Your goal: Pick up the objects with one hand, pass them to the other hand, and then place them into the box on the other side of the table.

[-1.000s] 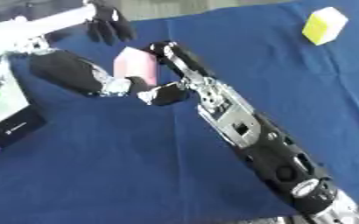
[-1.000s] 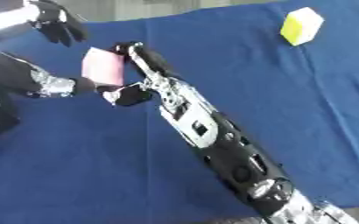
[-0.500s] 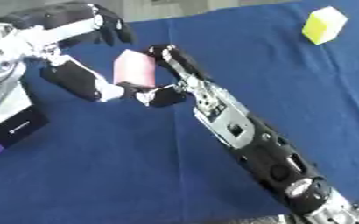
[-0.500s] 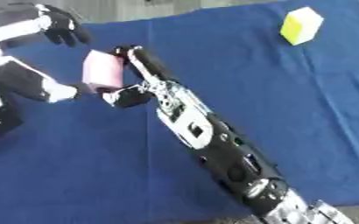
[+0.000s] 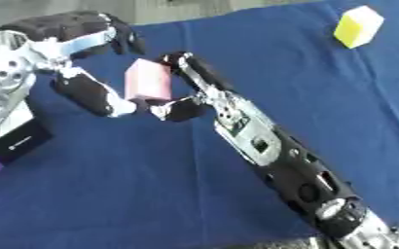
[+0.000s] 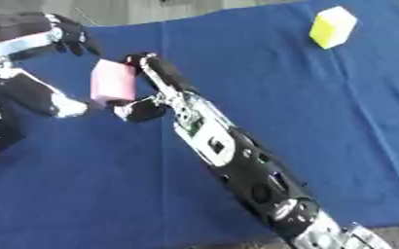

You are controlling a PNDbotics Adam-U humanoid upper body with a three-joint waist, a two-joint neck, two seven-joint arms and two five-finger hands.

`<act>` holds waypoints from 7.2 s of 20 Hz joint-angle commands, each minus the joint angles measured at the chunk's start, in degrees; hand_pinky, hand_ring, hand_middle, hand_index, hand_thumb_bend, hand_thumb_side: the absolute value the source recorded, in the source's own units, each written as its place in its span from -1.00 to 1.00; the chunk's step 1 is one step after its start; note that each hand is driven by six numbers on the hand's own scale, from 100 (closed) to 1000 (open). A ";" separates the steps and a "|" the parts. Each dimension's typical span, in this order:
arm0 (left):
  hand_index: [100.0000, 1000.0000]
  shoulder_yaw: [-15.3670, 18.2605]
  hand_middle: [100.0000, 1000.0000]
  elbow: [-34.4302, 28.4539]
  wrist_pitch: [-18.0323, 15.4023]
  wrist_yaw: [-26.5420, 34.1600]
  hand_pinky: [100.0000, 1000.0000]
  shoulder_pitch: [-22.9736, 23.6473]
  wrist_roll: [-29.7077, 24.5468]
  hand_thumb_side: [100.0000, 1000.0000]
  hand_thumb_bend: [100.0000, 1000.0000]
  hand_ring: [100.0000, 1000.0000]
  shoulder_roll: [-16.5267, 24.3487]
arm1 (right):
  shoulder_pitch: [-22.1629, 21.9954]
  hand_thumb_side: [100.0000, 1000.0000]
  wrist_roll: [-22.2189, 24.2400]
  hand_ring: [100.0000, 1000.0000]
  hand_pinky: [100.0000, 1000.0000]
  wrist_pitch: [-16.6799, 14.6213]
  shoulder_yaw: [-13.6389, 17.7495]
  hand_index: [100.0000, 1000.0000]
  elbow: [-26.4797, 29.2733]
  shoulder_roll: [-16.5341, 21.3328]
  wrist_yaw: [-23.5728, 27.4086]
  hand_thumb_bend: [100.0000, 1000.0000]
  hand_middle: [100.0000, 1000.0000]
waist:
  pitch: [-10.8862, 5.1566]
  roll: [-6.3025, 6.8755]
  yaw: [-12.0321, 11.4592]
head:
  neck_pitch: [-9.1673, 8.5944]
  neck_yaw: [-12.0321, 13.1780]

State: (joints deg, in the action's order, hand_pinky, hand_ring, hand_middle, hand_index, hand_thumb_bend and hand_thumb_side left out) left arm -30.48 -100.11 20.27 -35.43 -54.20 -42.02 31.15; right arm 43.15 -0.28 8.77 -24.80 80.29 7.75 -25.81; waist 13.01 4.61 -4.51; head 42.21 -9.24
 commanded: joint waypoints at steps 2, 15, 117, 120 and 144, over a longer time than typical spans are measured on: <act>0.62 0.20 0.50 0.55 -0.12 -0.56 0.55 -1.33 -0.40 -0.49 -0.14 0.50 0.18 | 0.57 -1.00 -0.47 0.46 0.54 -0.52 0.00 0.21 0.37 -0.25 -0.12 -1.00 0.13 | -2.18 0.76 -0.01 | 0.06 0.16; 0.60 9.80 0.43 -9.28 1.11 8.36 0.52 3.87 6.87 -0.38 -0.09 0.42 5.48 | 0.07 -1.00 -0.75 0.46 0.55 -1.02 -0.01 0.22 3.75 1.79 2.83 -1.00 0.13 | -1.64 0.00 0.21 | 0.10 0.38; 0.55 7.91 0.20 -8.79 -17.59 40.86 0.42 11.81 24.99 -0.18 0.47 0.22 15.73 | 1.42 -1.00 5.69 0.25 0.12 4.37 -6.22 0.08 18.80 2.60 1.60 -1.00 -0.04 | 1.01 -0.88 1.97 | -2.08 0.13; 0.54 7.80 0.19 -9.15 -17.26 39.77 0.41 11.92 25.67 -0.17 0.41 0.20 15.77 | 1.34 -1.00 5.72 0.25 0.12 4.55 -6.26 0.08 18.69 2.53 1.77 -1.00 -0.04 | 1.05 -0.87 1.99 | -2.05 0.14; 0.55 2.93 0.29 -6.65 -13.18 32.02 0.41 9.58 23.28 -0.18 0.33 0.28 15.08 | 1.92 -1.00 5.12 0.21 0.11 3.85 -6.98 0.06 21.19 2.43 2.55 -1.00 -0.06 | 1.02 -0.76 2.09 | -2.03 0.63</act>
State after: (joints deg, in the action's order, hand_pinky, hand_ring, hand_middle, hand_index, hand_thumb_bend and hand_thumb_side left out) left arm -27.56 -106.79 7.14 -2.83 -43.77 -18.24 45.31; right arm 43.82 4.79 12.96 -32.04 99.54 10.32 -23.58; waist 13.91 4.18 -2.34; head 40.64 -8.70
